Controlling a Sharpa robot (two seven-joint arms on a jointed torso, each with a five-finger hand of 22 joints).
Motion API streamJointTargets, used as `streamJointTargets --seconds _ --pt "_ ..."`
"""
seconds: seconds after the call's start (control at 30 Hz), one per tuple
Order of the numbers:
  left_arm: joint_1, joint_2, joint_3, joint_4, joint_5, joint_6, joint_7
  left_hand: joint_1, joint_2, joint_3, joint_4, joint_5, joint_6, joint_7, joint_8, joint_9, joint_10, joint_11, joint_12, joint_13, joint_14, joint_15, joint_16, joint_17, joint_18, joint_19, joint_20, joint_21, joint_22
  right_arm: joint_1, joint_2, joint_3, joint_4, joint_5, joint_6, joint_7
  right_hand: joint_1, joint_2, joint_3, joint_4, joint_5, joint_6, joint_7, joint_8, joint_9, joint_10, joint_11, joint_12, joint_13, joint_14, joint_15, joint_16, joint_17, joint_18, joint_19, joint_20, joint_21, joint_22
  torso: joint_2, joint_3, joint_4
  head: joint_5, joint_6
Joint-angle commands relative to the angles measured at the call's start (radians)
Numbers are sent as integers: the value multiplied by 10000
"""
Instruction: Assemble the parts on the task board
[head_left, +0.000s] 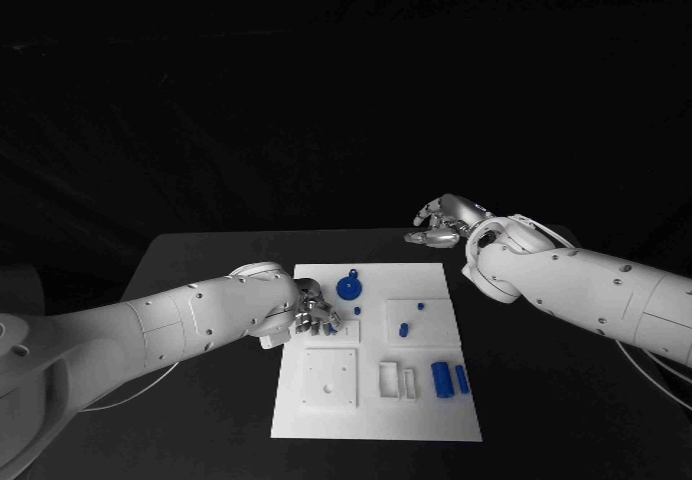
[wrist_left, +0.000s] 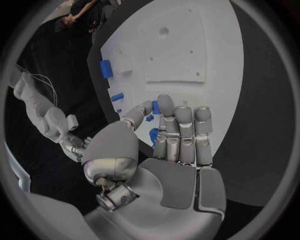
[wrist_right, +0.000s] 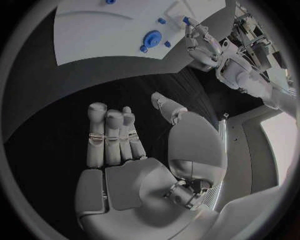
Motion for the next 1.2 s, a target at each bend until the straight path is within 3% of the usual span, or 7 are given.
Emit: streamJointTargets --seconds 0.03,0.6,1.2 --pt "16 59 7 -27 -574 95 -54 612 511 595 -671 48 63 -32 62 25 68 -37 16 -8 73 -3 57 -17 -119 -26 -1062 60 196 -6 15 3 -2 -28 108 44 -25 58 -9 45 45 10 70 43 -6 -92 12 39 -10 -19 -68 17 -13 695 2 -32 -52 138 -4 6 4 3 -6" --pt "16 319 -1 -290 -818 762 -238 660 480 581 -681 116 67 -52 95 116 104 -60 42 3 119 -21 89 -21 -102 8 -1069 96 199 -39 69 3 -31 -26 110 49 -22 61 -10 45 48 8 71 44 -7 -97 13 47 -20 -20 -67 19 -15 695 3 -32 -55 141 -3 3 4 34 -47" --pt "14 452 -14 -516 -863 786 -203 679 481 581 -681 131 63 -56 100 143 109 -65 51 9 125 -21 100 -20 -99 7 -1068 104 201 -75 103 3 -59 -25 92 56 -20 64 -10 46 51 5 72 43 -8 -101 14 53 -28 -22 -66 20 -17 695 3 -32 -59 143 0 -7 3 45 -67"
